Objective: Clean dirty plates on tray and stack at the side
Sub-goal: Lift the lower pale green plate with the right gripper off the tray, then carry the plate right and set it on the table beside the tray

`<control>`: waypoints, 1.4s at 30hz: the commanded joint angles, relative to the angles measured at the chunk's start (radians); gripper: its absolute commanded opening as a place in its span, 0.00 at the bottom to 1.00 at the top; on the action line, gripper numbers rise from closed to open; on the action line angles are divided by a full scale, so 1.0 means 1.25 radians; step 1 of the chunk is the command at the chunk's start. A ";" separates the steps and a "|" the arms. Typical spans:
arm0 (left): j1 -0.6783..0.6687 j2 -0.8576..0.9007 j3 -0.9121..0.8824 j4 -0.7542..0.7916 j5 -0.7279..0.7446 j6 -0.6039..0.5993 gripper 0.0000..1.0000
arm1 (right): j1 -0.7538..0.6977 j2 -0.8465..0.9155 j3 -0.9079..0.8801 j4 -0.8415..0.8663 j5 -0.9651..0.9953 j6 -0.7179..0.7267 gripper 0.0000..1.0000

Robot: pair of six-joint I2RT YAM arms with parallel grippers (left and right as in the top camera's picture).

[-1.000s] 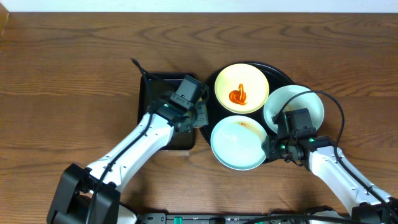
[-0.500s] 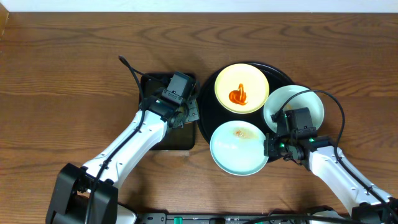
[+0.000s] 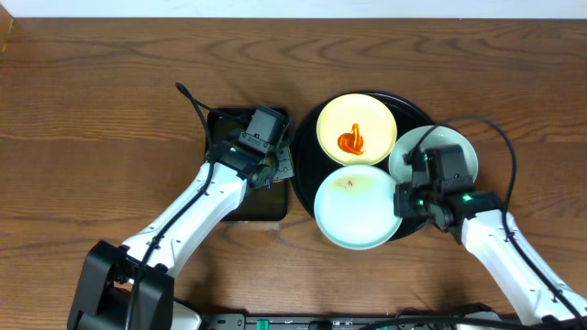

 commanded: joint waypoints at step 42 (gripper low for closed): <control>0.004 -0.009 -0.005 0.001 -0.052 0.048 0.10 | 0.426 -0.016 0.234 0.172 1.003 -0.536 0.01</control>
